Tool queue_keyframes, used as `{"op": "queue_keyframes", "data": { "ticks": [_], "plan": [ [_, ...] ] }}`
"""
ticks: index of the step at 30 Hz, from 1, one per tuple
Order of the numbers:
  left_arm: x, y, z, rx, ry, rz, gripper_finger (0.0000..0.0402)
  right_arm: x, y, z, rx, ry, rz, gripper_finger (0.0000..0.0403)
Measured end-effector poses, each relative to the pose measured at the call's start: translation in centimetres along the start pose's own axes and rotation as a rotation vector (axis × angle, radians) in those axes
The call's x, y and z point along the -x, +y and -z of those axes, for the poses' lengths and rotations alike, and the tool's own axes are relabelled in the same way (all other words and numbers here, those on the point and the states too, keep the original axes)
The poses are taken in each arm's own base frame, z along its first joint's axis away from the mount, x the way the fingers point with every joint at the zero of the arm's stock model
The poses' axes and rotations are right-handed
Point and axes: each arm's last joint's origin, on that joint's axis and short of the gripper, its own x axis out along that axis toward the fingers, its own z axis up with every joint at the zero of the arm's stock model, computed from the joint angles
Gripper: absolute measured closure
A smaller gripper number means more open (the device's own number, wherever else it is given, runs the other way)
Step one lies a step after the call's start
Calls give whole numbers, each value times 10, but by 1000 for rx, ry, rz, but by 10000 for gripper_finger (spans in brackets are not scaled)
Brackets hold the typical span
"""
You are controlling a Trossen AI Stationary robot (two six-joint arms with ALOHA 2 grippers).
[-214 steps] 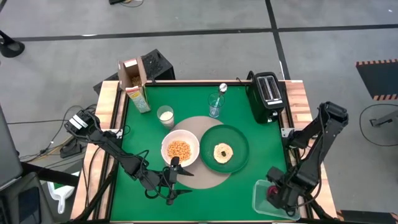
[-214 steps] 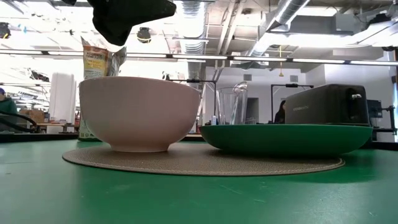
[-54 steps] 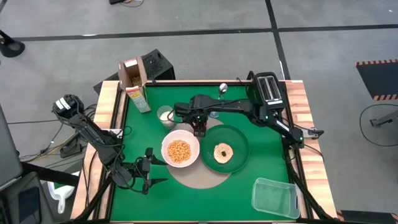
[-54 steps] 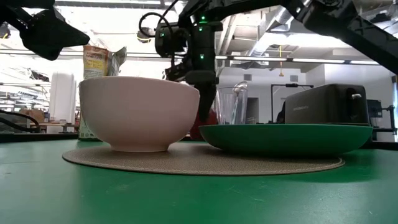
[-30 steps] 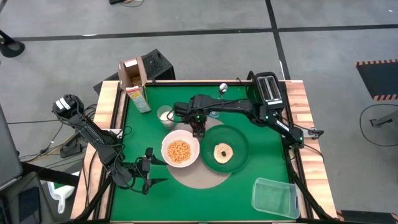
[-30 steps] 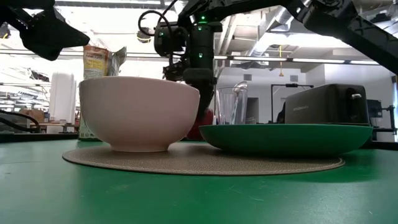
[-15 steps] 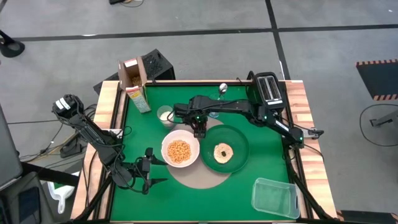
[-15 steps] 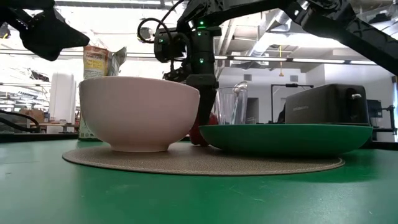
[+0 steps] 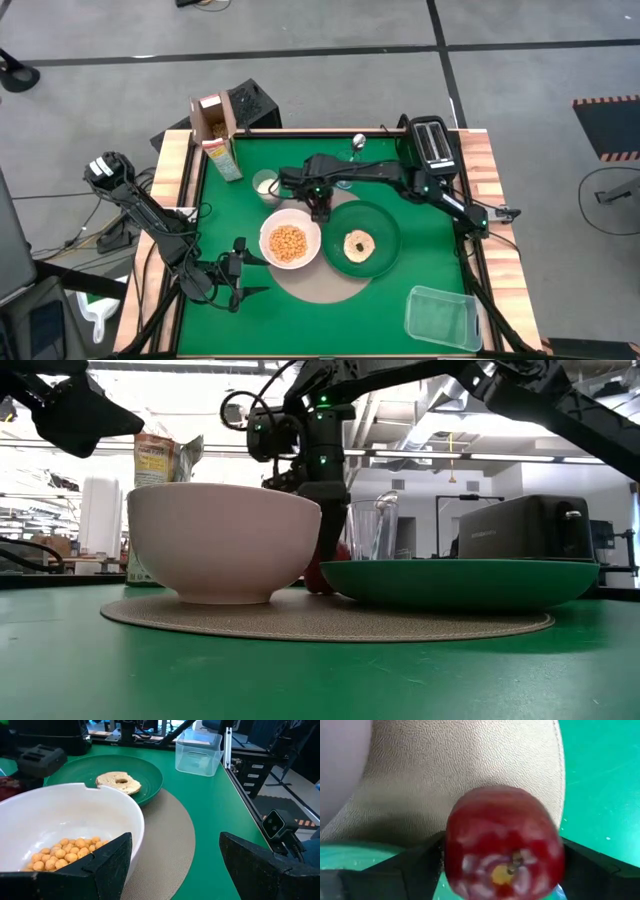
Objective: Arrange a breakfast setting
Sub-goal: Put the apple to the top left of the green plate on the grey mat, then put the spoon to the left side of the white bowl
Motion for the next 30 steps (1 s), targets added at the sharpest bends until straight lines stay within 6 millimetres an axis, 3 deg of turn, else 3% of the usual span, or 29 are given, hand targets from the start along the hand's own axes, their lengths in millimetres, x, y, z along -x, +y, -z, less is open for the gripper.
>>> {"op": "queue_keyframes", "data": {
  "ticks": [6,15,24,30],
  "plan": [
    [0,0,0,0,0,0,116,-1,1,0,-10,9,0,8],
    [0,0,0,0,0,0,116,5,0,4,-6,16,-1,18],
    [0,0,0,10,0,0,116,46,-2,15,-26,-63,10,17],
    [0,0,0,12,0,0,116,85,-5,31,-44,-141,17,17]
  ]
}}
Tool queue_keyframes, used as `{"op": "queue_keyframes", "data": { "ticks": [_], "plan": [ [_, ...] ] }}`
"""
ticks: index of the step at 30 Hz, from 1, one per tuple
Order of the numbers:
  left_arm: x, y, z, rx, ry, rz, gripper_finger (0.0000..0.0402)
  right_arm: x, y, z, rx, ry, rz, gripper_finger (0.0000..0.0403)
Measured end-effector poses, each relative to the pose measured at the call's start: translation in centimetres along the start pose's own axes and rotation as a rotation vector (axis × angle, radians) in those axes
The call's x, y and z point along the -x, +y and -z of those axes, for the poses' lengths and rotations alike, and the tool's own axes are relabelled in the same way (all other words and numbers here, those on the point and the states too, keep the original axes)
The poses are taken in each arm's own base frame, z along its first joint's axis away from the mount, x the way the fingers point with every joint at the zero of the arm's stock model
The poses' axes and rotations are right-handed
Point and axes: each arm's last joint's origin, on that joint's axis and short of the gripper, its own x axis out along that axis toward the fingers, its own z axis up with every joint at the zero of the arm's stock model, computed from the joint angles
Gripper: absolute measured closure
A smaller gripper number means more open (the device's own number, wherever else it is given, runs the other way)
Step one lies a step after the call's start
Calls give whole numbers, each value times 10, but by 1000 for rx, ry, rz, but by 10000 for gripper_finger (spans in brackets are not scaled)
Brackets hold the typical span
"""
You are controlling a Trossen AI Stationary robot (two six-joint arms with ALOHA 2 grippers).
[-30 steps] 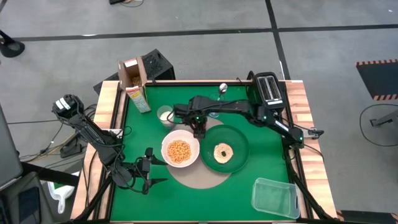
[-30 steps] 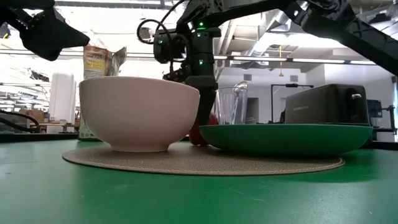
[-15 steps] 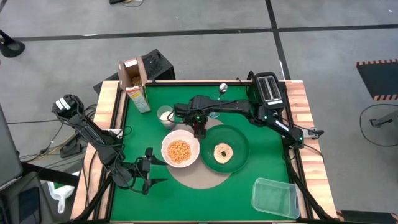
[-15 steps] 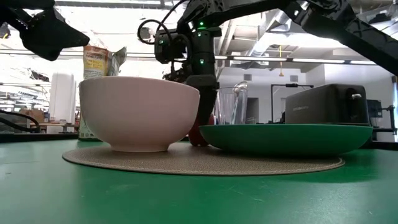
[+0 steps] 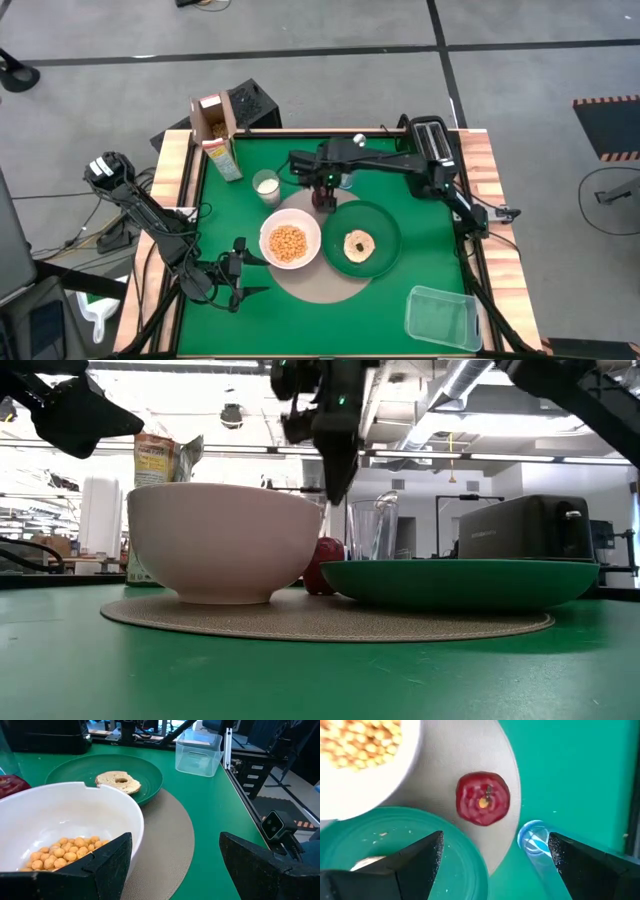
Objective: Arrange a breakfast setting
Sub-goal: Put the spoon to the left side of the white bowl
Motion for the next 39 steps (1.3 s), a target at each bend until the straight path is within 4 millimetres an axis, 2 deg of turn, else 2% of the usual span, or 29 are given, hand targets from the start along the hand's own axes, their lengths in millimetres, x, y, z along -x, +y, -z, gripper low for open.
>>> {"op": "queue_keyframes", "data": {
  "ticks": [9,18,26,31,34,39],
  "plan": [
    [0,0,0,17,0,0,116,65,1,25,0,-118,0,17],
    [0,0,0,19,0,0,116,110,-18,48,-56,-233,18,17],
    [0,0,0,69,-2,-3,116,127,-26,59,-92,-276,25,17],
    [0,0,0,72,-6,-11,116,124,-25,73,-103,-294,27,17],
    [0,1,0,70,-11,-20,116,120,-24,89,-125,-347,32,17],
    [0,1,0,69,-12,-22,116,105,-30,129,-212,-425,42,17]
  ]
}}
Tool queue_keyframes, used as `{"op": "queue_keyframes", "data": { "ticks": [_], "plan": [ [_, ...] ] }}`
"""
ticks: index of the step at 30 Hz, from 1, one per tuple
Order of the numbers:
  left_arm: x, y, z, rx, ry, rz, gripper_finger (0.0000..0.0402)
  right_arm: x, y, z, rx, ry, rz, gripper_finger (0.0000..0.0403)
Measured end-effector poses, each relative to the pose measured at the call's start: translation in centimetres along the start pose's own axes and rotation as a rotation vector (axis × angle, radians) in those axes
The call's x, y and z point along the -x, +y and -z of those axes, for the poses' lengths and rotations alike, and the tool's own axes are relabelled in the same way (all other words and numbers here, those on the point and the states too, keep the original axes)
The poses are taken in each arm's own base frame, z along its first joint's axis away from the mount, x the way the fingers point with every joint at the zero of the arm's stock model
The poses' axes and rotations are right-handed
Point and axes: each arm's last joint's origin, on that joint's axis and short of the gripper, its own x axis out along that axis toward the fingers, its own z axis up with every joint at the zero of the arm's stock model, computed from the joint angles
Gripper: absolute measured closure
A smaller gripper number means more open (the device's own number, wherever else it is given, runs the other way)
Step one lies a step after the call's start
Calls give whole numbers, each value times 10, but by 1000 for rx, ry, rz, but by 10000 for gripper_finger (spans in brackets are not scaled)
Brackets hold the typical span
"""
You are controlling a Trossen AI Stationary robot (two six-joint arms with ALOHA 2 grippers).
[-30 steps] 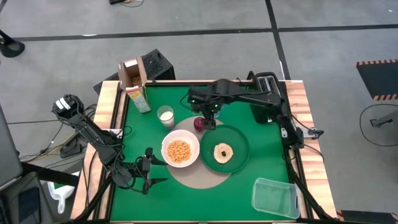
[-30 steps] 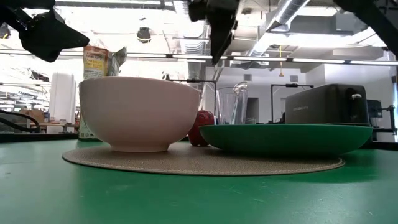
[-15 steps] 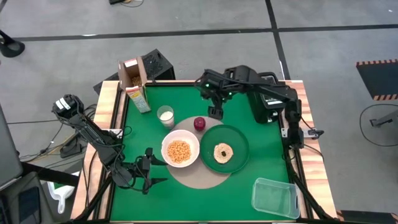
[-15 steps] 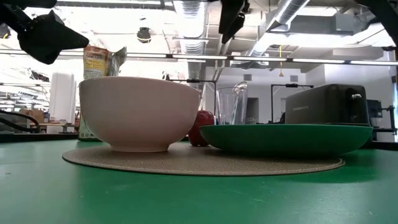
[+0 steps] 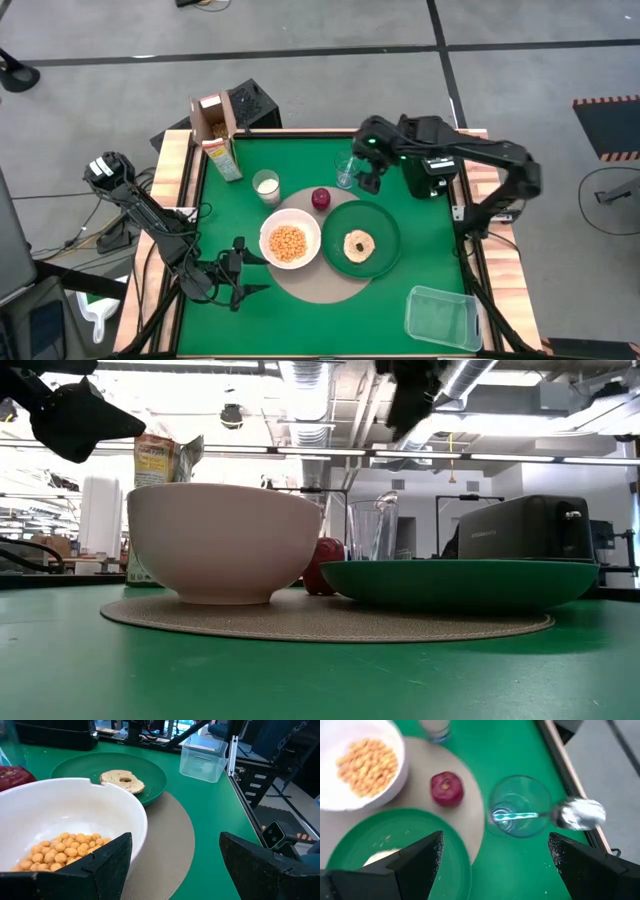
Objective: Arrange a breakfast setting
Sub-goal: Put the spoon to the left side of the white bowl
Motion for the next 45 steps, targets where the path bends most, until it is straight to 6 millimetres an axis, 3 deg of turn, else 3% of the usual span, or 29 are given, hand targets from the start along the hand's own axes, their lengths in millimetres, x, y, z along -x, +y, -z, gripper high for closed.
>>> {"op": "queue_keyframes", "data": {
  "ticks": [10,16,33,45],
  "plan": [
    [-2,4,-2,29,-44,-82,116,-7,-26,78,-181,-140,38,17],
    [-9,12,-6,61,-55,-126,116,-22,-37,96,-239,-284,24,17],
    [-26,35,-17,153,-85,-242,116,-93,-91,97,-307,-338,-83,17],
    [-31,42,-20,178,-85,-265,116,-100,-95,89,-261,-413,-57,27]
  ]
}}
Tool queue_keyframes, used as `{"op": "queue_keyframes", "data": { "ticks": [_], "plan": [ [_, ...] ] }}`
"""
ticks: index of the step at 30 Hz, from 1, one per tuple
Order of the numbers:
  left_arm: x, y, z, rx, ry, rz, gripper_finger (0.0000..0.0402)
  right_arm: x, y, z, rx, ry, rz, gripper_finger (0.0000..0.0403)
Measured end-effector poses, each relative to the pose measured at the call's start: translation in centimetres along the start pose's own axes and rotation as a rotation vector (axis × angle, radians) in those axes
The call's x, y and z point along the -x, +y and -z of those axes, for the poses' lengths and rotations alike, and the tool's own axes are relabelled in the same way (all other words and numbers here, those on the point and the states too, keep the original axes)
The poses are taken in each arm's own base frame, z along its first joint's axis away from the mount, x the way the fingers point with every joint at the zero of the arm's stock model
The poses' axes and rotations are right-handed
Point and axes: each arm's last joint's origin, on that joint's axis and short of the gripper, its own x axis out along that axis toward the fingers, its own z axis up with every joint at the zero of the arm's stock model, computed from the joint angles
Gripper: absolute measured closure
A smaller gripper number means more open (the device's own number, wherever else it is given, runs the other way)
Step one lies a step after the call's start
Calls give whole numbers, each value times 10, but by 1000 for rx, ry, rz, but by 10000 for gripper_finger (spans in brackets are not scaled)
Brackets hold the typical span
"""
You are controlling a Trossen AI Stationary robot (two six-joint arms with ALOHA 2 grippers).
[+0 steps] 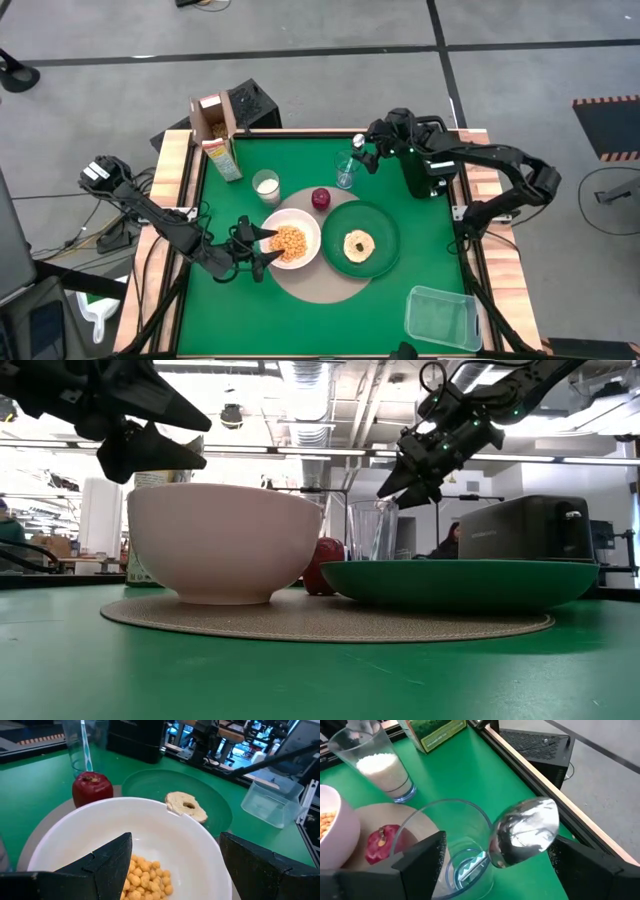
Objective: Arrange a breakfast setting
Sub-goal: Put the spoon to the left side of the white bowl
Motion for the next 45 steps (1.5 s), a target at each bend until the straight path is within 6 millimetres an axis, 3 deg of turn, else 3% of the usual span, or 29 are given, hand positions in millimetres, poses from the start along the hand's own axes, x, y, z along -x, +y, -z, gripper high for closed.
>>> {"op": "queue_keyframes", "data": {
  "ticks": [15,28,34,45],
  "plan": [
    [-1,1,-1,10,1,1,116,-9,0,2,6,-6,1,181],
    [-1,1,-1,7,2,2,116,-9,7,-2,77,-34,7,340],
    [-1,1,-1,4,2,2,116,-9,7,-3,81,-44,7,364],
    [-1,1,-1,4,2,2,116,-11,19,-2,120,-43,0,368]
  ]
}}
